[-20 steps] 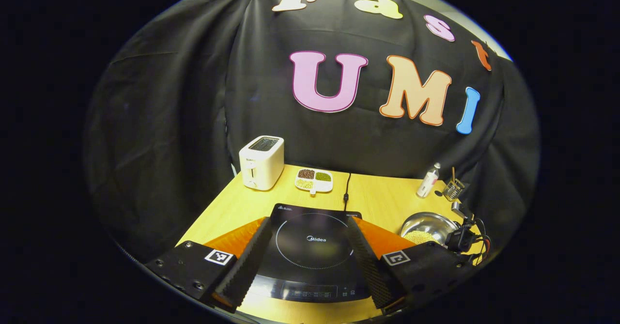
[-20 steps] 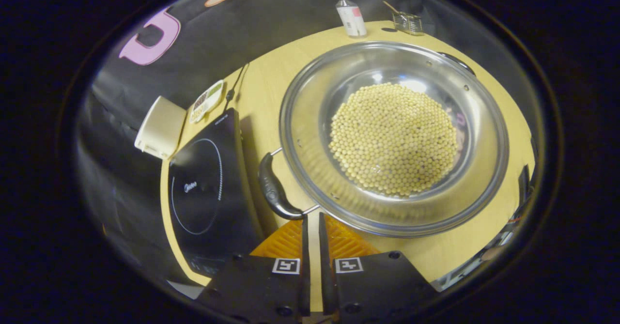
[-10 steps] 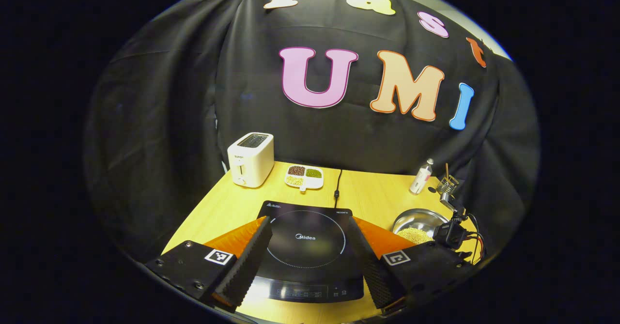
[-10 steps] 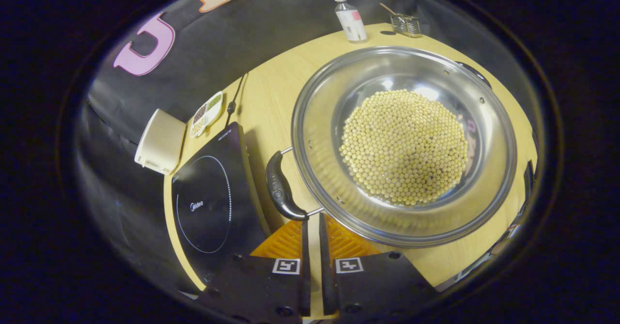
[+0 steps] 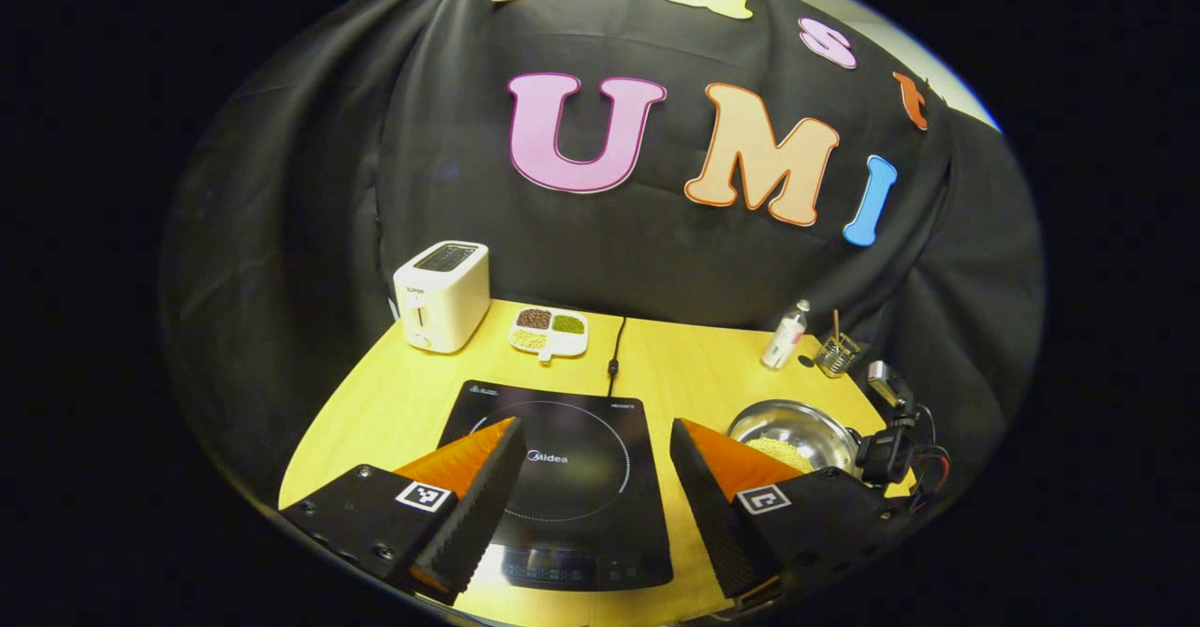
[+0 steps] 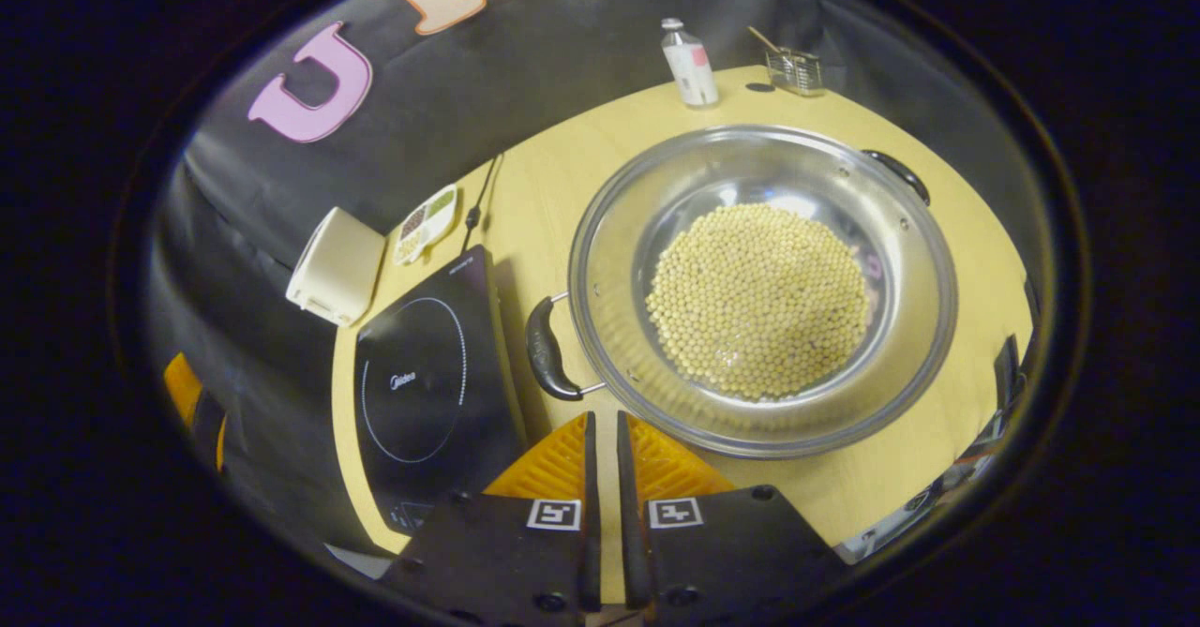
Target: First push the handle of the pot to place it horizontally, then grasp the pot with both hands and set it on the induction cooktop.
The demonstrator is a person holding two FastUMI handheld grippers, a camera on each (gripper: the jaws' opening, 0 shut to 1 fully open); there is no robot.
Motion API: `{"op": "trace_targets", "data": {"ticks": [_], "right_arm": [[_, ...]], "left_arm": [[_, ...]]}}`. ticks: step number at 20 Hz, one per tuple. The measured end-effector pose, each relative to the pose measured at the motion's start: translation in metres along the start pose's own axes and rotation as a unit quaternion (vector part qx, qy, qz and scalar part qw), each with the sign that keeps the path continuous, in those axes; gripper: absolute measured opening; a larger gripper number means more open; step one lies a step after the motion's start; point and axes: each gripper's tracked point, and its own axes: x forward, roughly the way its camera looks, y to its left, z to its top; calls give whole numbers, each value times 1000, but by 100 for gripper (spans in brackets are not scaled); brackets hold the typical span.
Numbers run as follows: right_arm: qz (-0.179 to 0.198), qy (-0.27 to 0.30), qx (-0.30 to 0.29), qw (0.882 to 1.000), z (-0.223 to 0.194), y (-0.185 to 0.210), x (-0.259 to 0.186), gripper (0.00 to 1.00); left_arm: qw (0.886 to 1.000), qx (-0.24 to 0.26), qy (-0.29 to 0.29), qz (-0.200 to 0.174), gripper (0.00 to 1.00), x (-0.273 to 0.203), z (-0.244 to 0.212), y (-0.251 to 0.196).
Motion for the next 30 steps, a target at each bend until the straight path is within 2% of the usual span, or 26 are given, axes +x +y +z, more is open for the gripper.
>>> {"op": "trace_targets", "data": {"ticks": [4, 5, 6, 7, 8, 10, 14, 15, 18, 19, 20, 21, 22, 25, 26, 27, 28, 29, 30], "right_arm": [[-8, -25, 0, 1000, 17, -31, -28, 12], [-14, -32, 3, 999, 21, -44, -39, 0], [-18, -39, 5, 999, 27, -57, -46, 12], [-25, -42, 7, 999, 32, -72, -52, 1], [-16, -42, 12, 999, 34, -80, -54, 1], [-15, -35, 20, 999, 38, -101, -63, 28], [-28, -26, 10, 999, 51, -150, -69, 26], [-27, -21, 4, 999, 54, -158, -67, 31], [-10, 9, -16, 1000, 68, -178, -60, 63], [-5, 19, -20, 1000, 73, -183, -55, 66], [2, 28, -26, 999, 79, -190, -51, 80], [7, 35, -31, 999, 87, -196, -49, 75], [10, 44, -38, 998, 93, -204, -45, 80], [30, 66, -46, 996, 116, -221, -31, 83], [38, 74, -46, 995, 122, -226, -26, 91], [49, 82, -45, 994, 129, -229, -21, 83], [64, 92, -43, 993, 134, -231, -16, 85], [75, 101, -37, 991, 140, -234, -9, 95], [86, 108, -33, 990, 146, -236, -3, 94]], "left_arm": [[1000, 2, 11, -7, 95, 1, -6, -5], [1000, 1, 15, -8, 95, -1, -8, -7], [1000, -1, 19, -10, 95, -1, -10, -10], [1000, -4, 24, -13, 95, -1, -15, -14], [999, -6, 32, -18, 95, -1, -19, -19], [998, -9, 50, -29, 95, 3, -30, -32], [995, -8, 89, -41, 95, 13, -53, -59], [994, -9, 103, -41, 95, 16, -61, -67], [989, -32, 135, -40, 95, 23, -77, -93], [988, -38, 146, -40, 95, 29, -84, -100], [986, -42, 158, -42, 95, 34, -89, -108], [983, -46, 172, -40, 95, 37, -97, -114], [980, -50, 187, -36, 96, 43, -104, -117], [971, -72, 228, -21, 96, 59, -124, -128], [968, -78, 237, -19, 96, 65, -127, -133], [966, -80, 245, -17, 96, 71, -130, -138], [964, -77, 253, -16, 96, 76, -132, -140], [962, -71, 262, -13, 96, 81, -134, -141], [961, -63, 269, -11, 96, 85, -137, -141]]}}
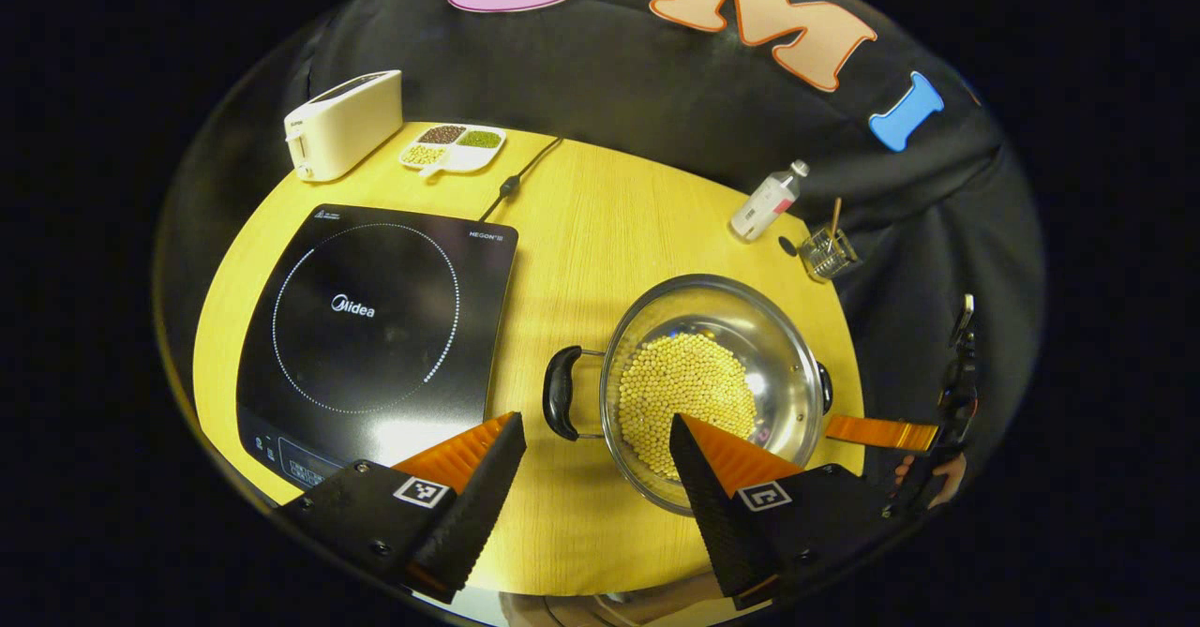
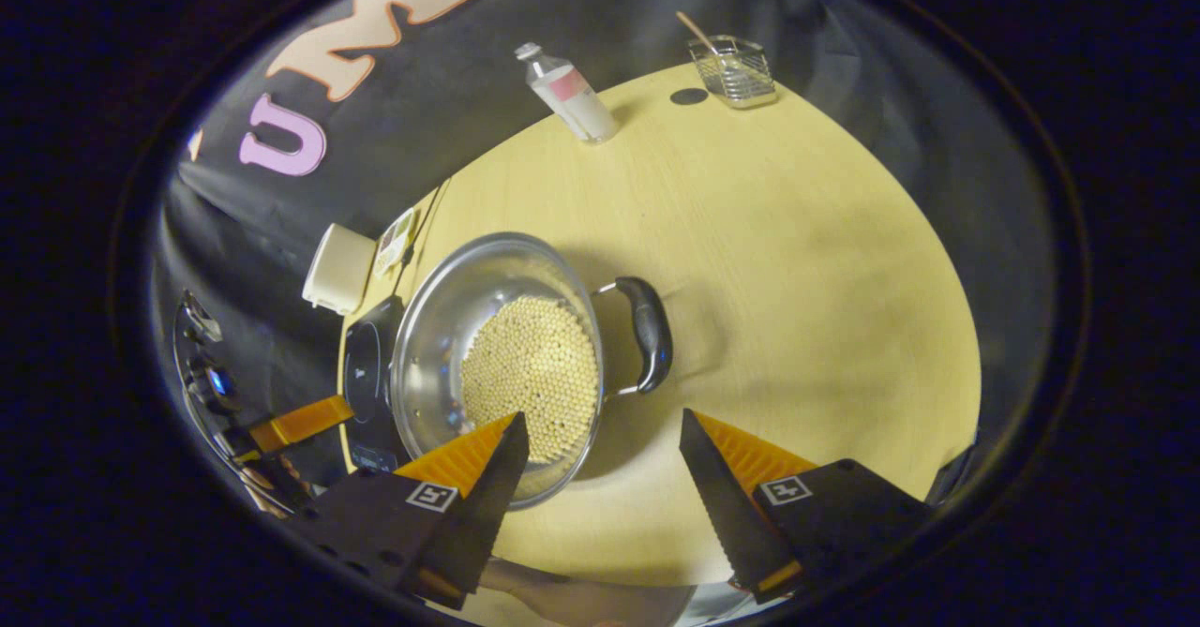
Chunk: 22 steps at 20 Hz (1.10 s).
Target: First push the handle of the pot to place it horizontally, then grasp the pot with both hands and set it on the induction cooktop.
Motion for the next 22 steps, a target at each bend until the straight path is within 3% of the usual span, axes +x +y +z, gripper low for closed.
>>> {"op": "trace_targets", "data": {"ticks": [3, 4, 6, 8, 10, 11, 12, 13, 14, 15, 16, 17, 20, 21, 22], "right_arm": [[14, 31, 5, 999, 8, -10, 10, 94], [19, 38, 3, 999, 11, -12, 14, 100], [30, 55, 0, 998, 12, -11, 20, 100], [47, 77, 12, 996, 12, -7, 27, 92], [58, 93, 24, 994, 14, -3, 35, 92], [60, 101, 27, 993, 15, -3, 38, 100], [64, 108, 30, 992, 17, -1, 42, 92], [68, 114, 34, 991, 18, 1, 46, 92], [71, 120, 37, 990, 19, 2, 50, 99], [74, 126, 37, 988, 21, 4, 53, 89], [76, 132, 35, 988, 22, 5, 57, 97], [79, 139, 32, 987, 21, 6, 60, 97], [85, 155, 31, 984, 21, 9, 71, 97], [83, 158, 23, 984, 19, 10, 75, 87], [81, 161, 16, 983, 19, 9, 79, 98]], "left_arm": [[1000, 3, 24, 16, 96, 14, -2, 3], [999, 3, 32, 23, 96, 18, -2, 6], [998, 2, 48, 37, 96, 25, -2, 14], [996, 0, 77, 44, 96, 35, -8, 19], [995, 0, 93, 36, 96, 44, -9, 17], [994, 3, 100, 34, 95, 48, -11, 18], [994, 7, 106, 33, 95, 52, -10, 19], [993, 12, 110, 32, 95, 57, -10, 20], [993, 16, 114, 30, 95, 61, -8, 20], [992, 20, 120, 29, 95, 65, -9, 19], [991, 23, 126, 28, 98, 69, -8, 20], [991, 24, 129, 28, 93, 74, -8, 22], [990, 14, 140, 21, 90, 85, -11, 23], [989, 7, 145, 18, 90, 89, -12, 23], [988, 1, 150, 17, 95, 92, -14, 23]]}}
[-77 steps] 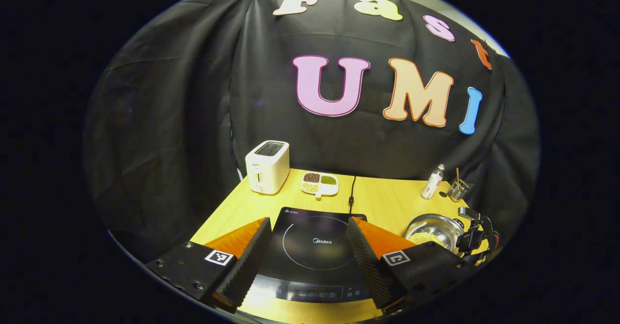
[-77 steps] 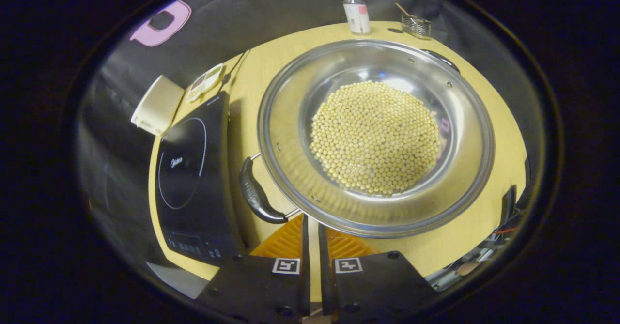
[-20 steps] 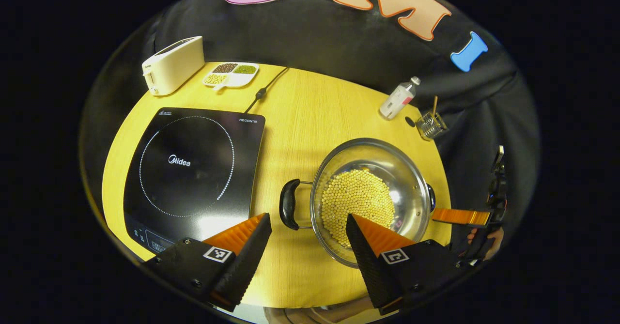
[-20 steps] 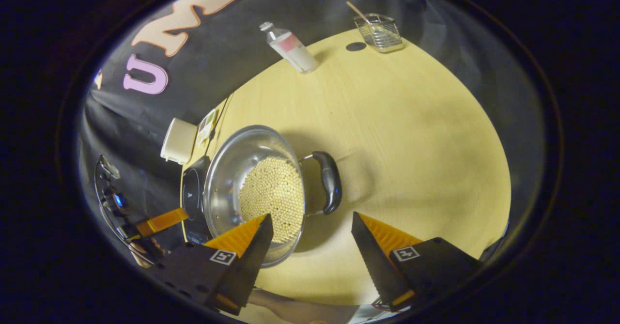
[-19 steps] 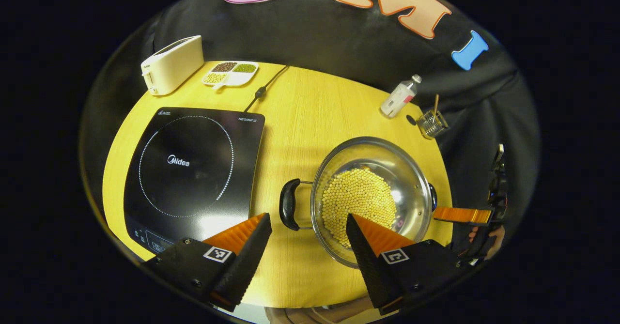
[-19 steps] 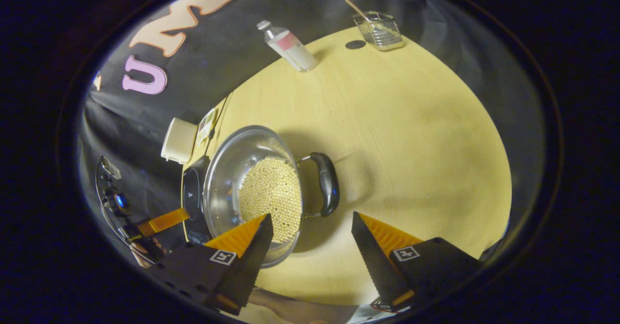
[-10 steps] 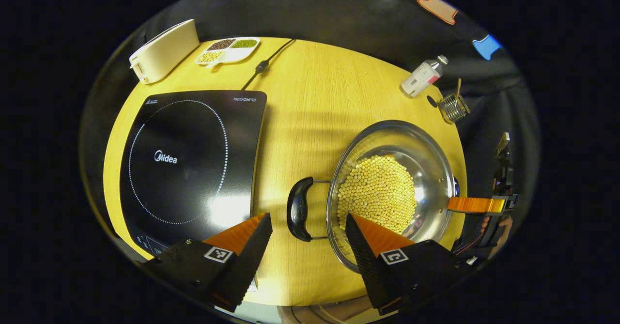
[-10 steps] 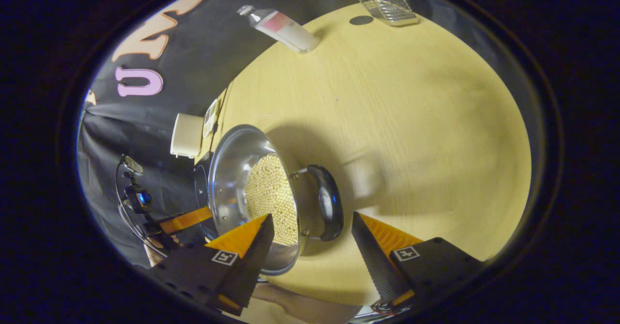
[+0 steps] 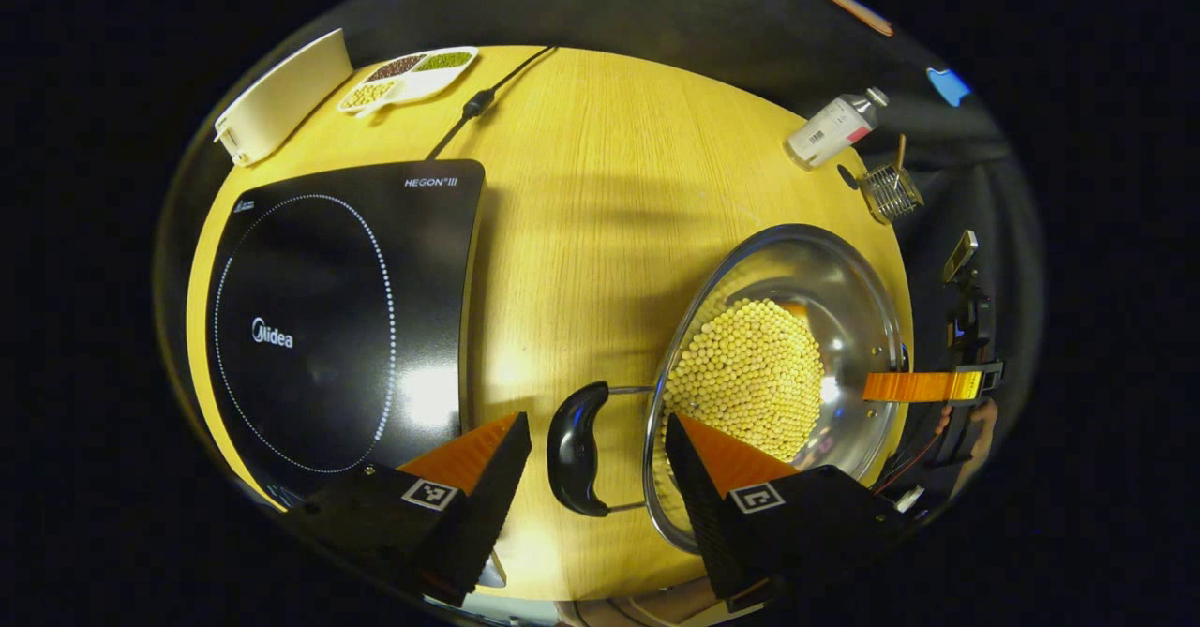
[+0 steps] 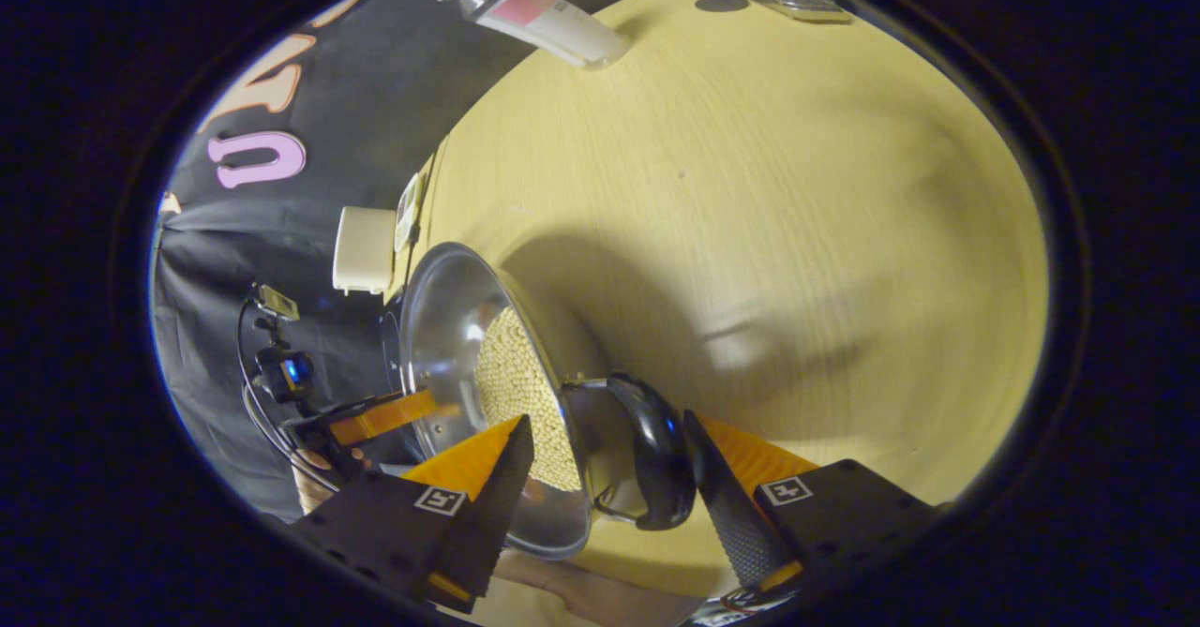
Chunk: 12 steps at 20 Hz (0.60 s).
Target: First push the handle of the pot to place it horizontally, then grasp the pot with both hands and set it on the induction cooktop.
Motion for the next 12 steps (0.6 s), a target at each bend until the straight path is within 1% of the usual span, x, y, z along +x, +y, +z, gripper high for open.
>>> {"op": "trace_targets", "data": {"ticks": [1, 2, 3, 4, 5, 6, 7, 8, 10, 11, 12], "right_arm": [[1, 5, -4, 1000, -2, 1, 2, 98], [3, 8, -4, 1000, -1, 1, 3, 84], [6, 13, -3, 1000, -2, 3, 6, 75], [5, 16, -4, 1000, -1, 3, 9, 80], [-10, 16, -11, 1000, -1, -5, 10, 70], [-17, 15, -19, 1000, 2, -11, 8, 63], [-17, 19, -16, 1000, 0, -11, 10, 55], [-18, 19, -18, 1000, 2, -10, 11, 48], [-27, 11, -35, 999, 2, -12, 12, 48], [-32, 3, -44, 999, 1, -14, 19, 56], [-38, 2, -47, 998, 2, -16, 18, 48]], "left_arm": [[1000, -4, 5, -3, 94, 3, -2, -1], [1000, -7, 8, -4, 86, 6, -2, 0], [1000, -7, 11, -7, 85, 8, -3, -2], [1000, -5, 11, -11, 84, 8, -2, -3], [1000, -3, 12, -16, 82, 8, -2, -5], [1000, 2, 12, -15, 82, 9, -1, -5], [1000, 4, 19, -7, 71, 10, -3, 0], [1000, 2, 20, -7, 61, 14, -6, 0], [1000, 1, 25, -4, 60, 9, -4, -1], [1000, 1, 22, 0, 60, 8, -2, -1], [1000, 1, 24, 1, 60, 8, -3, -1]]}}
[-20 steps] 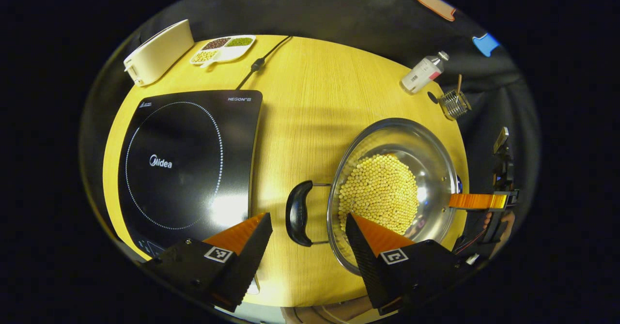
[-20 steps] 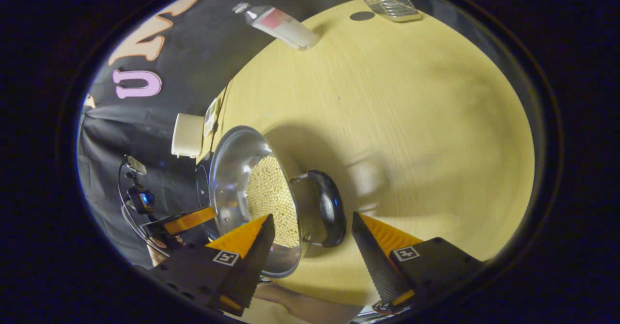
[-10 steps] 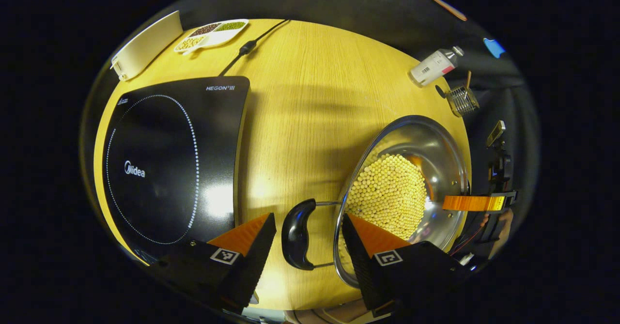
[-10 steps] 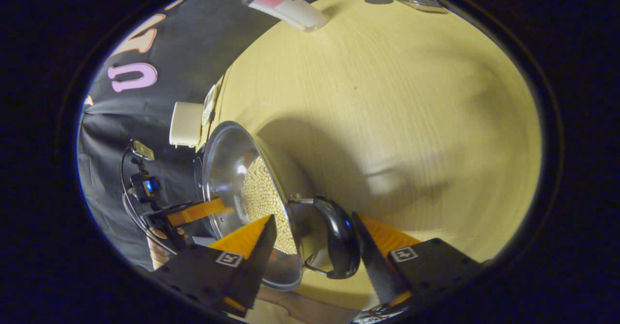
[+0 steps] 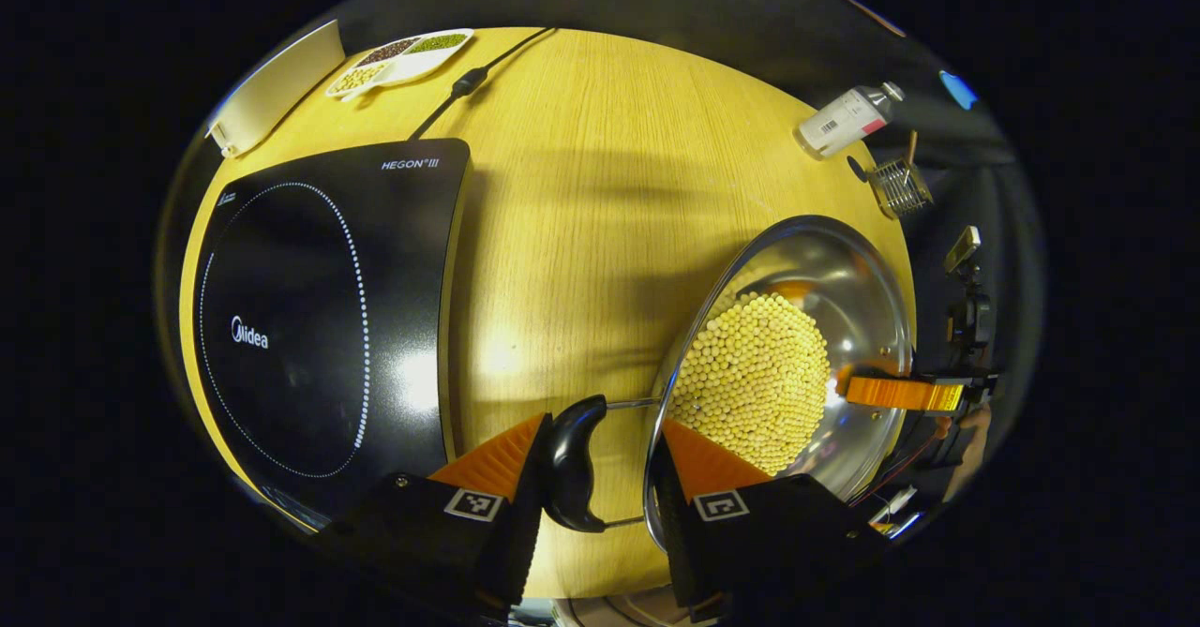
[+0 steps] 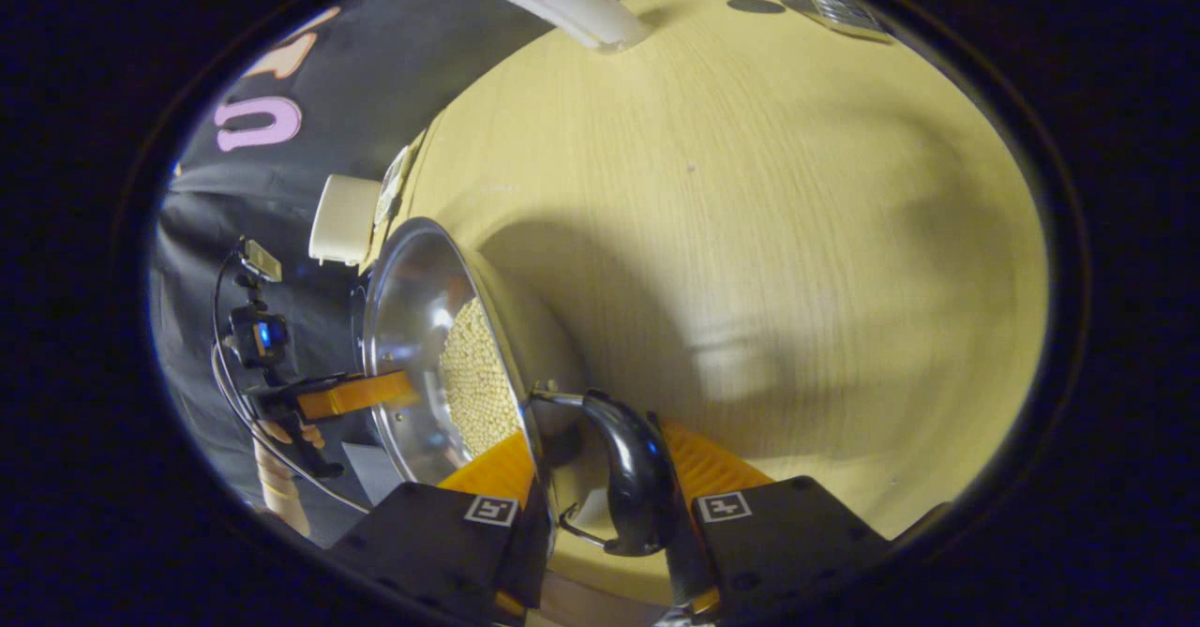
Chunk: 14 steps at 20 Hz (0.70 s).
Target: First push the handle of the pot to place it horizontally, then grasp the pot with both hands and set it on the induction cooktop.
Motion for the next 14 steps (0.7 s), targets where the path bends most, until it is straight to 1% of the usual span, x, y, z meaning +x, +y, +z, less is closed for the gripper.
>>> {"op": "trace_targets", "data": {"ticks": [2, 3, 5, 6, 7, 8, 10, 11, 14], "right_arm": [[-2, -3, 1, 1000, 2, 0, -11, 60], [1, -8, -1, 1000, 5, 2, -13, 48], [5, -14, -4, 1000, 8, 1, -17, 48], [6, -16, -5, 1000, 9, 0, -19, 48], [6, -17, -7, 1000, 8, -2, -19, 48], [6, -18, -6, 1000, 8, -2, -17, 48], [3, -20, -6, 1000, 8, 0, -17, 48], [0, -23, -8, 1000, 8, -1, -17, 48], [-2, -26, -13, 1000, 8, 0, -16, 48]], "left_arm": [[1000, -4, 1, 2, 59, -2, -3, -2], [1000, -2, -2, 1, 59, -5, -4, -3], [1000, 1, -8, 0, 61, -18, -5, -9], [1000, 3, -7, 1, 58, -25, -7, -12], [1000, 5, -7, 1, 60, -31, -9, -13], [1000, 7, -8, 0, 58, -36, -11, -14], [1000, 7, -6, -1, 59, -47, -18, -15], [1000, 4, -5, -2, 60, -52, -22, -14], [1000, -1, -5, -8, 60, -68, -37, -10]]}}
